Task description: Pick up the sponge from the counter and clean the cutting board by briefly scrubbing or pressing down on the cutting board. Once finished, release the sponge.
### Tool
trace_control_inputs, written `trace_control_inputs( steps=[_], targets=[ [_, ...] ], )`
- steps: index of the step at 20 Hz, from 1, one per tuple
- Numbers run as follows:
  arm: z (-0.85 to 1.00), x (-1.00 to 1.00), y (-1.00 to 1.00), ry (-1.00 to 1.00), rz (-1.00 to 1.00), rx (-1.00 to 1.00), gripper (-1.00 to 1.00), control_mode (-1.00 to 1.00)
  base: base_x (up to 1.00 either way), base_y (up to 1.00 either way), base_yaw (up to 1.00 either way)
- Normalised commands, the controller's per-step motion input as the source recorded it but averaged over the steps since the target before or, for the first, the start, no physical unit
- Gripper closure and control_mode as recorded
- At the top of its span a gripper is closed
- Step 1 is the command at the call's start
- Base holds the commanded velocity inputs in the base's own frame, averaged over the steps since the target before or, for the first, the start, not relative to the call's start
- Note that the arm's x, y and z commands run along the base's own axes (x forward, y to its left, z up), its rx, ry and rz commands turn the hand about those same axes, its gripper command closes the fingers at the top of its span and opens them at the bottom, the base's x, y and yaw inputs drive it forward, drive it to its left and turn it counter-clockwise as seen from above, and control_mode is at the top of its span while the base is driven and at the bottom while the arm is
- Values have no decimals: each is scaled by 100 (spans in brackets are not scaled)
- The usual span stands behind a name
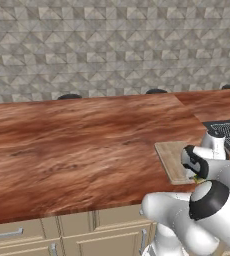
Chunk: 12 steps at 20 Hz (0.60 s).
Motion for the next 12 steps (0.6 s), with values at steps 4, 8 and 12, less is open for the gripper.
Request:
trace_control_inputs(
  steps=[4,8,12],
  targets=[
    [-38,21,5,5,0,3,100,-100,0,0,0],
    [-32,36,-4,6,0,4,100,-100,0,0,0],
    [2,51,-15,6,0,7,100,-100,0,0,0]
  ],
)
